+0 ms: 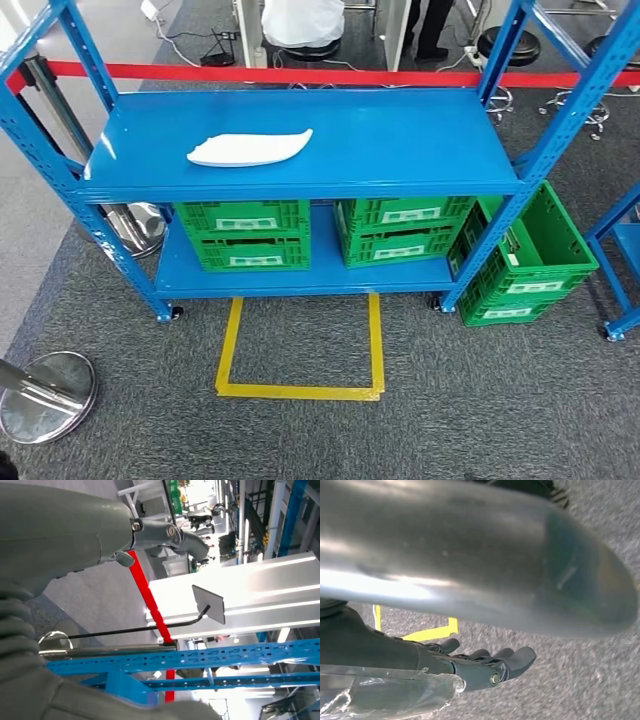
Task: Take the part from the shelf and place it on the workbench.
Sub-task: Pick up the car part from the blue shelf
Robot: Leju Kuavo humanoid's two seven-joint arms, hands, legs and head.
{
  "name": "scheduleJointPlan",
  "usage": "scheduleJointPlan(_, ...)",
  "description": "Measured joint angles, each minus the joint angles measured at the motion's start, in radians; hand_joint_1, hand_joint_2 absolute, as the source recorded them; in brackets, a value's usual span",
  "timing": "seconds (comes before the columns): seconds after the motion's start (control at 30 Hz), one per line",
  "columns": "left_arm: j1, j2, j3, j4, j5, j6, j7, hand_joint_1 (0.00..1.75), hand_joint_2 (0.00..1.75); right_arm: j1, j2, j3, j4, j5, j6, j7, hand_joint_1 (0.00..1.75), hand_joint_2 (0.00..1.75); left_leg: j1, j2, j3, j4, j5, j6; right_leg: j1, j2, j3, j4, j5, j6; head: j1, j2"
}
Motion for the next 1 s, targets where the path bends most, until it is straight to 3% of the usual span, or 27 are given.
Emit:
scheduleJointPlan(0.07,0.0,0.0,0.0,0.001,0.002,0.003,0.0,0.0,1.75,0.0,0.0,0.003,0.0,0.0,-0.001,0.002,0.0,0.0,-0.003,0.001,0.009,0.0,-0.01,0.006,0.0,0.0,-0.085,0.132,-0.047,0.003,0.002,0.0)
scheduleJointPlan(0.1,0.0,0.0,0.0,0.002,0.004,0.004,0.0,0.0,1.75,0.002,-0.001,0.004,0.0,0.0,-0.001,0.003,0.0,0.0,-0.005,0.0,0.015,0.0,-0.016,0.007,0.0,0.0,-0.119,0.173,-0.052,0.003,0.002,0.0)
scheduleJointPlan(0.13,0.001,0.0,0.0,0.002,0.006,0.005,0.0,0.0,1.75,0.004,-0.001,0.004,0.0,0.001,-0.002,0.004,0.0,0.0,-0.006,-0.002,0.023,0.0,-0.023,0.007,0.0,0.0,-0.136,0.178,-0.037,0.002,0.003,0.0)
scheduleJointPlan(0.17,0.001,0.0,0.0,0.002,0.007,0.007,0.0,0.0,1.75,0.006,-0.002,0.005,0.0,0.002,-0.002,0.005,0.0,0.0,-0.006,-0.003,0.034,0.0,-0.031,0.006,0.001,0.0,-0.133,0.145,-0.001,0.0,0.003,0.0)
scheduleJointPlan(0.23,0.002,0.0,0.0,0.002,0.008,0.009,0.0,0.0,1.75,0.007,-0.002,0.007,0.0,0.004,-0.003,0.007,0.0,0.0,-0.007,-0.004,0.06,0.0,-0.048,0.0,0.002,-0.001,-0.095,0.021,0.088,-0.008,0.002,0.0)
scheduleJointPlan(0.27,0.001,0.0,-0.001,0.002,0.008,0.011,0.0,0.0,1.75,0.006,-0.002,0.008,0.0,0.004,-0.003,0.008,0.0,0.0,-0.007,-0.004,0.068,0.0,-0.056,-0.005,0.005,-0.002,-0.078,-0.031,0.11,-0.013,0.002,0.0)
scheduleJointPlan(0.3,0.001,0.001,-0.001,0.002,0.008,0.012,0.0,0.0,1.75,0.006,-0.003,0.01,0.0,0.005,-0.003,0.009,0.0,0.0,-0.008,-0.003,0.072,-0.001,-0.062,-0.01,0.007,-0.002,-0.067,-0.061,0.121,-0.019,0.001,0.0)
scheduleJointPlan(0.43,0.001,0.004,-0.001,0.003,0.008,0.013,0.0,0.0,1.75,0.007,-0.003,0.013,0.001,0.006,-0.004,0.01,0.0,0.0,-0.008,-0.003,0.079,0.014,-0.074,-0.033,0.007,-0.001,-0.045,-0.081,0.116,-0.043,-0.002,0.0)
scheduleJointPlan(0.5,-0.001,0.007,-0.001,0.003,0.008,0.014,0.0,0.0,1.75,0.005,-0.003,0.014,0.001,0.006,-0.004,0.01,0.0,0.0,-0.007,-0.002,0.042,0.086,-0.108,-0.043,0.002,0.0,-0.031,-0.087,0.111,-0.052,-0.005,0.0)
scheduleJointPlan(0.57,-0.001,0.009,-0.001,0.003,0.008,0.014,-0.001,0.0,1.75,0.005,-0.004,0.014,0.001,0.006,-0.004,0.01,0.0,0.0,-0.006,-0.002,-0.039,0.211,-0.157,-0.05,0.001,0.0,-0.022,-0.089,0.101,-0.056,-0.006,0.0)
scheduleJointPlan(0.6,-0.001,0.009,-0.001,0.004,0.009,0.014,-0.001,0.0,1.75,0.005,-0.004,0.014,0.001,0.006,-0.004,0.01,0.0,0.0,-0.005,-0.002,-0.076,0.256,-0.167,-0.053,0.001,0.0,-0.016,-0.089,0.095,-0.057,-0.006,0.0)
scheduleJointPlan(0.63,0.0,0.01,-0.001,0.004,0.009,0.014,-0.001,0.0,1.75,0.007,-0.004,0.014,0.001,0.006,-0.004,0.01,0.0,0.0,-0.005,-0.002,-0.099,0.271,-0.156,-0.053,0.001,0.001,-0.007,-0.089,0.088,-0.056,-0.006,0.0)
scheduleJointPlan(0.67,0.0,0.011,-0.001,0.004,0.009,0.014,-0.001,0.0,1.75,0.007,-0.004,0.014,0.002,0.006,-0.004,0.01,0.0,0.0,-0.005,-0.002,-0.104,0.252,-0.121,-0.053,0.0,0.001,0.004,-0.089,0.08,-0.054,-0.006,0.0)
scheduleJointPlan(0.73,0.0,0.012,-0.001,0.004,0.009,0.015,-0.001,0.0,1.75,0.008,-0.004,0.014,0.003,0.006,-0.004,0.01,0.0,0.0,-0.005,-0.001,-0.078,0.141,-0.018,-0.052,-0.003,0.003,0.027,-0.089,0.062,-0.047,-0.006,0.0)
scheduleJointPlan(0.77,0.0,0.013,-0.001,0.004,0.009,0.015,0.0,0.0,1.75,0.007,-0.004,0.014,0.003,0.006,-0.004,0.01,0.0,0.0,-0.006,0.0,-0.062,0.083,0.007,-0.05,-0.003,0.004,0.035,-0.089,0.054,-0.041,-0.008,0.0)
scheduleJointPlan(0.83,0.001,0.014,-0.001,0.005,0.009,0.015,0.0,0.0,1.75,0.005,-0.005,0.014,0.003,0.007,-0.004,0.01,0.0,0.0,-0.008,0.003,-0.047,0.027,0.018,-0.037,0.0,0.005,0.043,-0.089,0.041,-0.027,-0.013,0.0)
scheduleJointPlan(0.93,0.001,0.014,-0.002,0.006,0.009,0.016,0.0,0.0,1.75,0.004,-0.005,0.014,0.003,0.01,-0.004,0.01,0.0,0.0,-0.007,0.0,-0.036,0.02,0.01,-0.01,0.002,0.002,0.056,-0.089,0.03,-0.009,-0.014,0.0)
scheduleJointPlan(1.0,0.002,0.014,-0.003,0.006,0.008,0.016,0.0,0.0,1.75,0.003,-0.006,0.014,0.003,0.012,-0.004,0.01,0.0,0.0,-0.005,-0.001,-0.025,0.018,0.008,-0.003,0.002,0.0,0.057,-0.084,0.025,-0.004,-0.014,0.0)
